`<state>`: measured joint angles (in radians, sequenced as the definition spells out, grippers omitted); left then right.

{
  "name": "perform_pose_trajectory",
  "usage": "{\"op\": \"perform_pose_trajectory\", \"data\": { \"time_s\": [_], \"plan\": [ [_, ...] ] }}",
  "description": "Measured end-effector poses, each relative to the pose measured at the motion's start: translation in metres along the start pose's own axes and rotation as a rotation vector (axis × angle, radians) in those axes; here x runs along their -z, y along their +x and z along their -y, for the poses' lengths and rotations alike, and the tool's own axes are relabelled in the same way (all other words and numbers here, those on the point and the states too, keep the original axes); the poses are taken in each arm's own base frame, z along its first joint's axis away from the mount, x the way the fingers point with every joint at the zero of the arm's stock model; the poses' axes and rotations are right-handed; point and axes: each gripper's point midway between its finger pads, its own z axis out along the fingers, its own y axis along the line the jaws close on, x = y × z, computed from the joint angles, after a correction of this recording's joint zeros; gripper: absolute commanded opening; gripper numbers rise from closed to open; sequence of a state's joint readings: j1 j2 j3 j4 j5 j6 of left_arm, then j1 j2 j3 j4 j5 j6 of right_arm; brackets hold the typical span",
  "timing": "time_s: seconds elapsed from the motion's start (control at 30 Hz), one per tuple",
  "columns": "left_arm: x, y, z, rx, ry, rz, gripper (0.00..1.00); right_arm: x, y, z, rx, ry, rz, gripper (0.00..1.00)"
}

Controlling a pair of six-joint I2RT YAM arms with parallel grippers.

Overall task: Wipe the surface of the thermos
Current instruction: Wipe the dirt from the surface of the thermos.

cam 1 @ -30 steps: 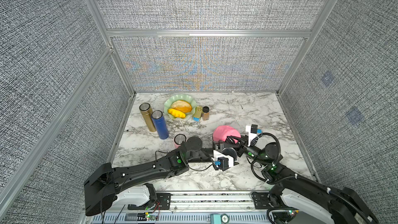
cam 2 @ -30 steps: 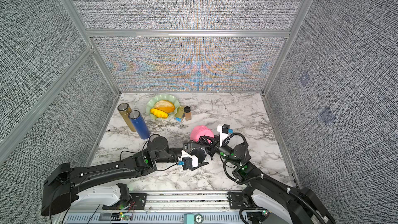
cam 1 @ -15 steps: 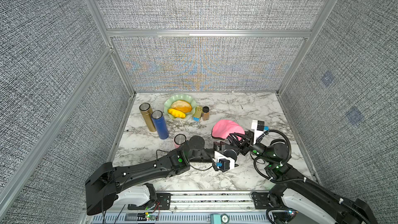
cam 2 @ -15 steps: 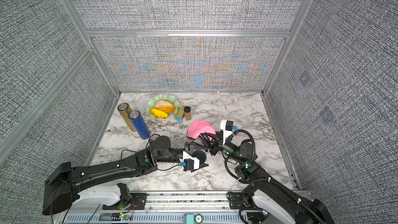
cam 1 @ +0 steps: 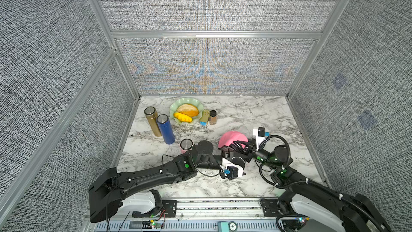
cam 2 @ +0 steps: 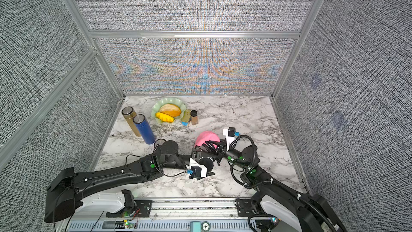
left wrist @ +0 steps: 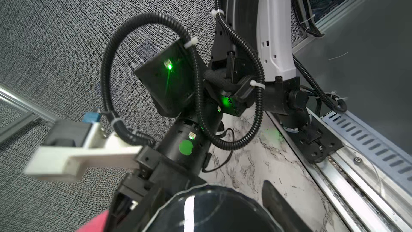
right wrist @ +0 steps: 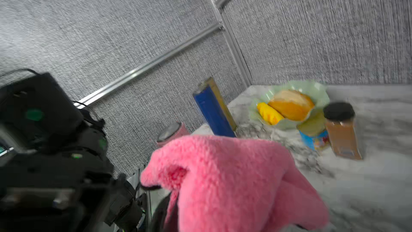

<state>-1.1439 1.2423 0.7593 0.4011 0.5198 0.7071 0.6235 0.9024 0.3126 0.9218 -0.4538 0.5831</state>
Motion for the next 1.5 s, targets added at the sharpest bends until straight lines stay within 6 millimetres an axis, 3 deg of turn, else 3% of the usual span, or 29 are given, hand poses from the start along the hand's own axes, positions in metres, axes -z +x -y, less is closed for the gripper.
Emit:
{"op": "perform_pose_trajectory", "data": {
  "time_s": [0.07,0.13,0.27,0.37,0.47,0.57,0.67,0.87,0.97,1.17,1.23,1.33,1.5],
  "plan": [
    [0.000,-0.007,-0.003,-0.018,-0.005,0.029,0.00,-0.003,-0.014,-0.011,0.030,-0.024,0.016,0.00],
    [0.000,-0.011,-0.001,-0.026,0.004,0.044,0.00,-0.004,-0.011,-0.016,0.030,-0.043,0.003,0.00],
    [0.000,-0.001,0.009,0.009,0.043,0.009,0.00,-0.002,0.032,0.008,-0.030,0.002,-0.074,0.00],
    [0.001,0.005,0.013,0.041,0.051,-0.010,0.00,0.011,0.077,0.044,-0.097,0.114,-0.144,0.00],
    [0.003,0.001,0.013,0.054,0.042,0.004,0.00,0.020,0.089,0.062,-0.127,0.166,-0.144,0.00],
    [0.009,-0.005,0.000,0.066,-0.043,0.032,0.00,0.022,0.079,0.066,-0.128,0.173,-0.110,0.00],
    [0.015,-0.009,-0.024,0.108,-0.176,0.042,0.00,0.017,0.055,0.059,-0.100,0.148,-0.059,0.00],
    [0.026,-0.009,-0.100,0.267,-0.515,0.004,0.00,0.012,-0.008,0.027,-0.001,0.108,0.070,0.00],
    [0.030,0.005,-0.122,0.337,-0.637,-0.046,0.00,0.017,-0.004,0.028,-0.005,0.139,0.079,0.00],
    [0.038,0.016,-0.144,0.424,-0.764,-0.087,0.00,0.031,0.071,0.065,-0.098,0.268,-0.080,0.00],
    [0.039,0.018,-0.143,0.433,-0.768,-0.078,0.00,0.032,0.077,0.069,-0.112,0.280,-0.096,0.00],
    [0.040,0.028,-0.140,0.445,-0.793,-0.091,0.00,0.021,0.054,0.057,-0.091,0.245,-0.050,0.00],
    [0.050,0.037,-0.154,0.490,-0.907,-0.094,0.00,0.003,-0.006,0.008,-0.002,0.137,0.072,0.00]
  ]
}}
